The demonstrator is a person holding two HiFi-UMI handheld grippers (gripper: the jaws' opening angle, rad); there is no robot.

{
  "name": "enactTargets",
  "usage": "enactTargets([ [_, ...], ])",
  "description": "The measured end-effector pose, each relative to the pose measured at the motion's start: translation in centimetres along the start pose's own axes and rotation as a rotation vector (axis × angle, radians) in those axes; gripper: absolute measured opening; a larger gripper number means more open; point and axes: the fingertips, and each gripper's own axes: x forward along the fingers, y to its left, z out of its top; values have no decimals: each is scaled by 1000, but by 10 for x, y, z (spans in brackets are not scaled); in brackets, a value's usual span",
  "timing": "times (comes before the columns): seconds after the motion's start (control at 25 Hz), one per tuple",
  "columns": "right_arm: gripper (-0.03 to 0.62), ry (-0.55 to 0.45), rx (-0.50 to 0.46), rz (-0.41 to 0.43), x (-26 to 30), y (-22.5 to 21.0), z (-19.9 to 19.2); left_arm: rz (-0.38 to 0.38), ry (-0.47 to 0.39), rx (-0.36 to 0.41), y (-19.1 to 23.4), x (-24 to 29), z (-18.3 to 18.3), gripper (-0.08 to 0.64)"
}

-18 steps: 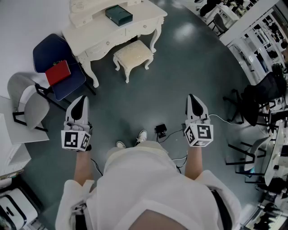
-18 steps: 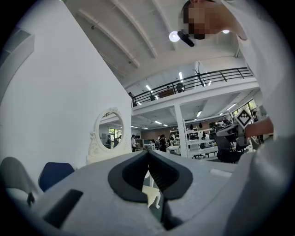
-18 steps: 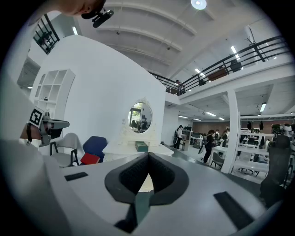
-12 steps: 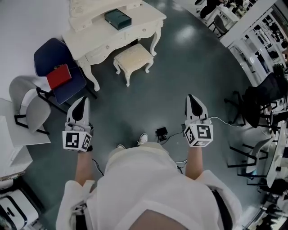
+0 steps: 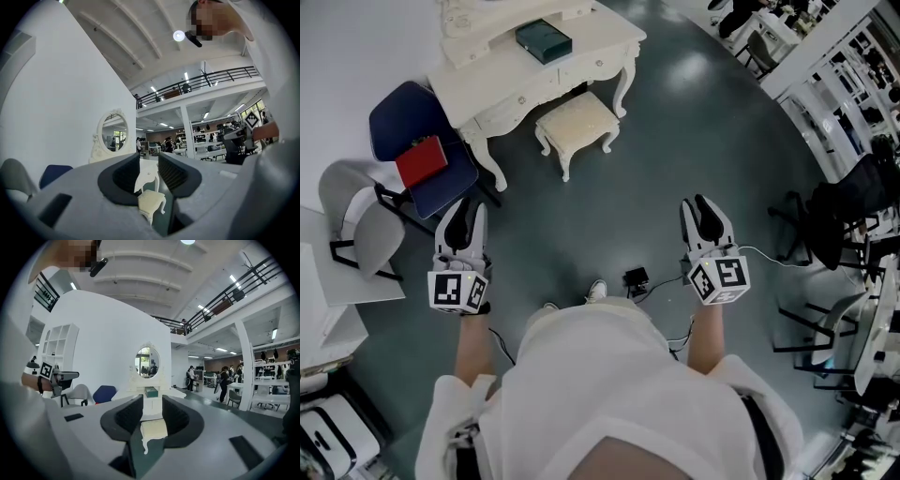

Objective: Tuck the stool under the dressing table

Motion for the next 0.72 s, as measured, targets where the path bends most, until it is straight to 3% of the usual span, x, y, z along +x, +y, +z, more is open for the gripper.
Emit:
enactTargets([
  [0.08, 118, 14, 11, 5, 3, -9, -2, 11, 15, -2, 3, 3, -4, 183],
  [0.2, 178, 22, 17, -5, 4, -25, -1, 27, 36, -1, 4, 7, -10, 231],
  [0.32, 299, 21, -22, -28, 6, -36, 0, 97, 63, 25, 11, 10, -18, 402],
  [0.36, 386, 23, -39, -30, 7, -38, 0, 119, 71, 28, 13, 11, -21, 436],
  [0.4, 427, 26, -52, -29, 9, -41, 0, 131, 77, 29, 13, 12, -23, 454],
  [0.72, 429, 62, -65, -10, 16, -66, -16, 137, 111, 35, -12, 29, -30, 475],
])
